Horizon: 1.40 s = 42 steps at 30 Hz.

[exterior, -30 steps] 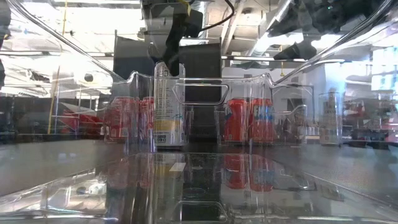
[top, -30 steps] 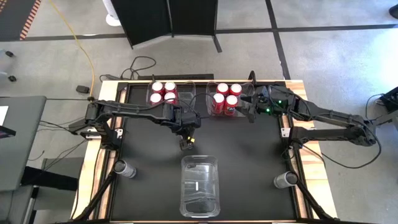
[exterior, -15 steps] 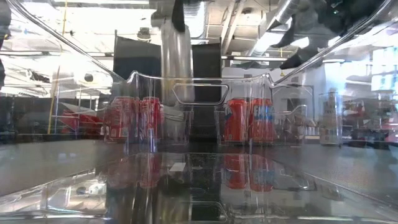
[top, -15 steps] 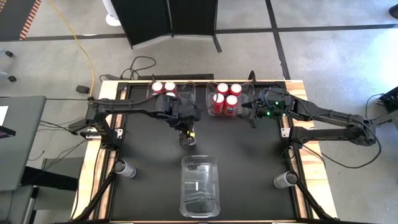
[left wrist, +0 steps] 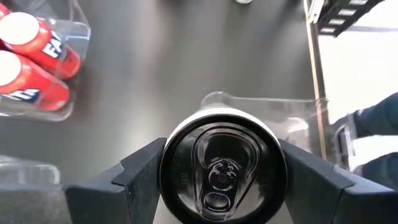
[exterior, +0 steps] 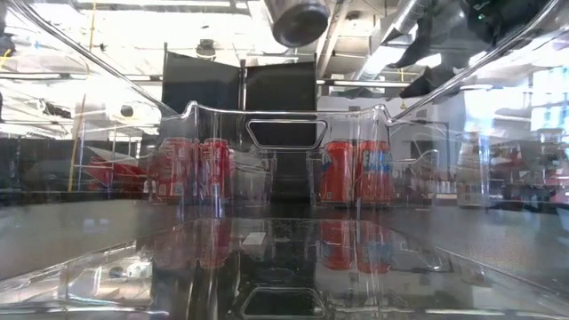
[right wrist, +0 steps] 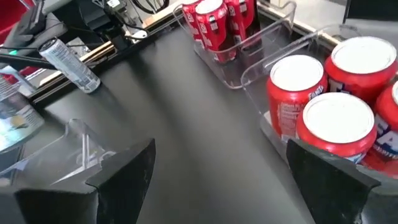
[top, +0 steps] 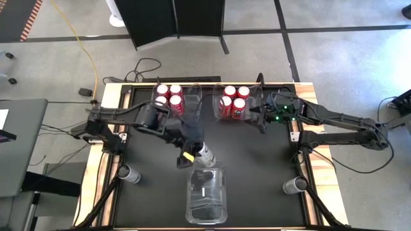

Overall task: Sort soda cans
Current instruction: Put the white yellow soda can into the bottom transparent bin

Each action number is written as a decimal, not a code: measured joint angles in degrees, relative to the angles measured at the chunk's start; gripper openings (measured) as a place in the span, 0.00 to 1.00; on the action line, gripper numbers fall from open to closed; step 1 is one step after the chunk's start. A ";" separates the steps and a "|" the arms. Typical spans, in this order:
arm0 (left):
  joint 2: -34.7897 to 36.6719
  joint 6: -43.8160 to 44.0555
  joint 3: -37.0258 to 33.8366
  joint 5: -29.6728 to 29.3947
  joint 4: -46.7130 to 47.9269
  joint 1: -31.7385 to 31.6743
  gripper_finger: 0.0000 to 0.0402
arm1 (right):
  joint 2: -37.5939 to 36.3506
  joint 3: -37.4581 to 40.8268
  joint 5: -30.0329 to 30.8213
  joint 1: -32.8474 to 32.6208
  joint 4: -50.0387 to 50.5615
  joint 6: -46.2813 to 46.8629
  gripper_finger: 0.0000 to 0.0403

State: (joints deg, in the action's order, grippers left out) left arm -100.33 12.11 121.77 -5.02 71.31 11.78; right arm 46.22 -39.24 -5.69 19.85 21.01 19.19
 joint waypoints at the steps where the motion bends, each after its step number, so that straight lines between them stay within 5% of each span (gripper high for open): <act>1: 0.00 1.07 0.01 -0.11 -0.16 0.70 0.65 | 0.00 0.01 -0.01 0.27 -0.19 -0.68 0.94; 13: -9.17 7.08 -0.38 -0.74 4.46 6.97 0.65 | 0.63 0.04 -0.46 -0.55 -1.15 11.78 0.94; 28: -13.42 7.33 -2.79 -7.14 2.02 7.56 0.66 | 0.61 0.04 8.09 -18.71 -2.62 23.49 0.94; 42: -19.13 10.02 -4.87 -6.47 -0.21 8.21 0.67 | 0.59 0.02 19.53 -33.64 -0.17 31.47 0.89</act>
State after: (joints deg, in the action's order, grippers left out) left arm -119.47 22.13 116.90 -11.50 71.10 19.99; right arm 46.81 -39.22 13.84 -13.79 20.84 50.67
